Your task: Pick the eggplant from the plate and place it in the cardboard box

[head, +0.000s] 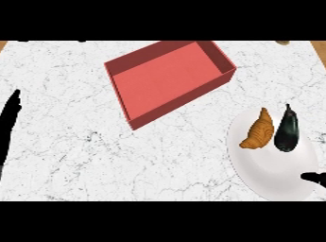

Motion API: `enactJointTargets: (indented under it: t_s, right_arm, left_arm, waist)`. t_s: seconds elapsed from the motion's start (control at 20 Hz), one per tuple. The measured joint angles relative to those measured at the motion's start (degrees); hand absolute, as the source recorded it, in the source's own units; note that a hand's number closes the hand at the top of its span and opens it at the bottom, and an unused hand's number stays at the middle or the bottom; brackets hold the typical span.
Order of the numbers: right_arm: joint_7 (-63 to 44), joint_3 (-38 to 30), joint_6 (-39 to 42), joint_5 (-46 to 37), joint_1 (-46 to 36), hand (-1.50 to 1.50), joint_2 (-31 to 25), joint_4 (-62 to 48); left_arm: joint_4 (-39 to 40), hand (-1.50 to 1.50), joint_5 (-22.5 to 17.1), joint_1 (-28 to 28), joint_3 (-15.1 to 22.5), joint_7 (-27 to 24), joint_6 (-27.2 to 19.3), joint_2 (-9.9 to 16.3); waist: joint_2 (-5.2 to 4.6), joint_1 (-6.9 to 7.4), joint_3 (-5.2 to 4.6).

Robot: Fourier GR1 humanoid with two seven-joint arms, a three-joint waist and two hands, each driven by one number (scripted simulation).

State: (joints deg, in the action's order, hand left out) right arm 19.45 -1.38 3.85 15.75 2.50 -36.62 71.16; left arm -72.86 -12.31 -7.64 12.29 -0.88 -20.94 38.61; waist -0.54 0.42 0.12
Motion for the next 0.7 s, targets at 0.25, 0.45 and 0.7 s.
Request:
enactJointTargets:
  t_s: [0.25,0.45,0.7]
  right_arm:
    - [12.8,-2.0,5.8,-3.9,-2.9,-1.50,-3.1,-12.1]
    - [12.5,0.7,6.3,-11.4,-6.2,-1.50,-9.3,-15.4]
    - [7.8,5.6,12.0,-18.2,-12.2,-1.50,-14.9,-17.3]
  left_arm:
    - [-0.2,0.00,1.8,0.4,0.0,0.9,-0.7,-0.8]
    - [0.6,0.00,2.7,-0.2,0.3,0.9,-0.9,-1.9]
    - [0.7,0.00,3.8,-1.0,0.4,1.7,-0.9,-2.4]
  waist:
    - [0.24,0.23,0.03]
    - [0.19,0.67,-0.06]
    - [0.23,1.01,-0.09]
